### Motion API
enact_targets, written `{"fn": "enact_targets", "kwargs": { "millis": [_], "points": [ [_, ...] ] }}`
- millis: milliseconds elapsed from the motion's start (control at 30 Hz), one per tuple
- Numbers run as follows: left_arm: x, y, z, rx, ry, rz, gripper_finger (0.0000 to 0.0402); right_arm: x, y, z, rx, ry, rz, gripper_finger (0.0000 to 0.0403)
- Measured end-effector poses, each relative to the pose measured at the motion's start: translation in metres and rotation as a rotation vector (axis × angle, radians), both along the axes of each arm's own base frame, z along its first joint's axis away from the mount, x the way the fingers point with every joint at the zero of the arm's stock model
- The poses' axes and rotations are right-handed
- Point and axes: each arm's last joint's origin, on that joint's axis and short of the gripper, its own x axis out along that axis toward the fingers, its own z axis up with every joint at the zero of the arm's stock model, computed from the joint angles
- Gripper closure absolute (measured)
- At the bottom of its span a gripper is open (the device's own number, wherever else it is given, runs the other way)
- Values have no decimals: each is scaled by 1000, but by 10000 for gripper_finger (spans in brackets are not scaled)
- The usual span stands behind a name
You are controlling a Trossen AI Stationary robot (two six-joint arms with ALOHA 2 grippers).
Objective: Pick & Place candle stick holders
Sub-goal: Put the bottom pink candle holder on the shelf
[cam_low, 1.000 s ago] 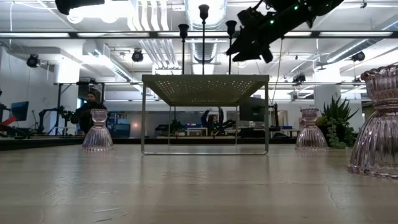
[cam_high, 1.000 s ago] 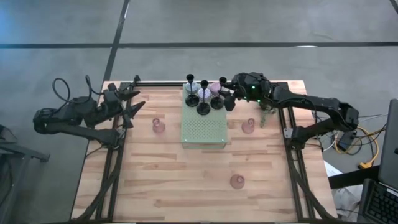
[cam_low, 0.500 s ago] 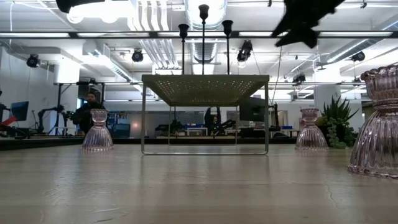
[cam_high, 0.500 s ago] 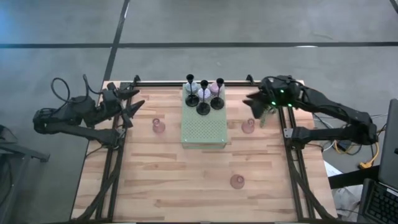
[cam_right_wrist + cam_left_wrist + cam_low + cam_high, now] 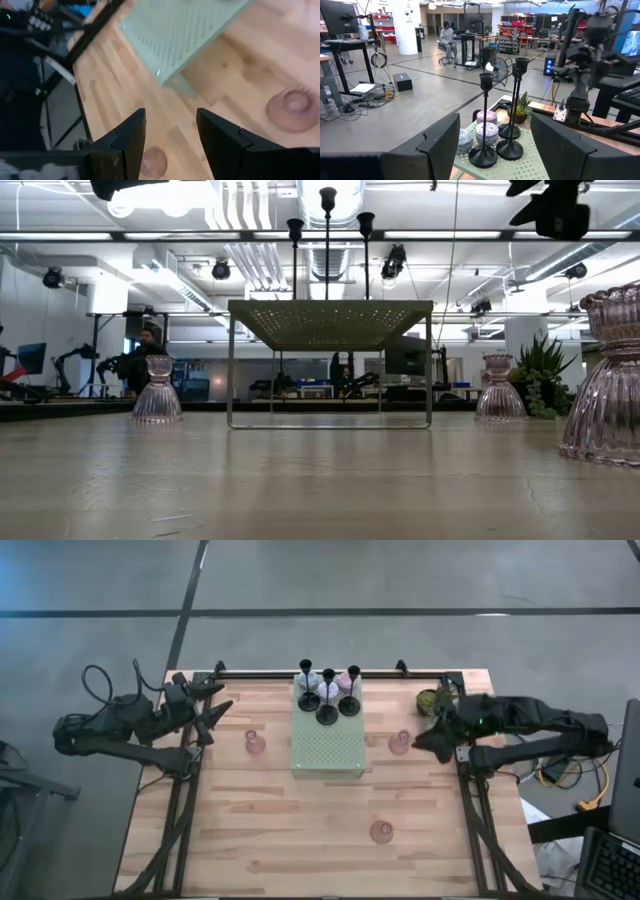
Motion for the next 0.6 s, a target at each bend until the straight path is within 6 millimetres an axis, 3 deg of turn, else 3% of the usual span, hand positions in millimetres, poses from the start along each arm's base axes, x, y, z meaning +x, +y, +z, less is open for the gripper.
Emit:
{"fn": "enact_targets", "kwargs": {
  "millis": [600],
  "points": [
    [1,1,-2,43,31,25,154,63,102,-63,181,334,97,232]
  ]
}}
